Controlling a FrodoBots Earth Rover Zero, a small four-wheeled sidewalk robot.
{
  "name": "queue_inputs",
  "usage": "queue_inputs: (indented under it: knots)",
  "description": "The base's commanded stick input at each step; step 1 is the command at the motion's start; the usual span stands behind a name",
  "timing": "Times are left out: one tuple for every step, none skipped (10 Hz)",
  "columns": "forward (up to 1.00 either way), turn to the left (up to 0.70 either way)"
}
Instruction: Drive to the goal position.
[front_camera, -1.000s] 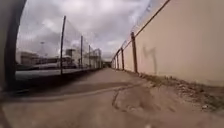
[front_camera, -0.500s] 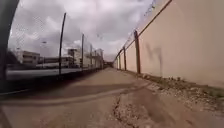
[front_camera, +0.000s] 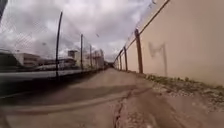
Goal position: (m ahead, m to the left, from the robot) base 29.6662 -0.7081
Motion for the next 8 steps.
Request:
queue_inputs:
  knots:
    - [0.7, 0.0]
    - [0.7, 0.0]
    - [0.7, 0.0]
    - [0.7, 0.0]
    - [0.7, 0.0]
    - [0.7, 0.0]
    - [0.7, 0.0]
    - [0.7, 0.0]
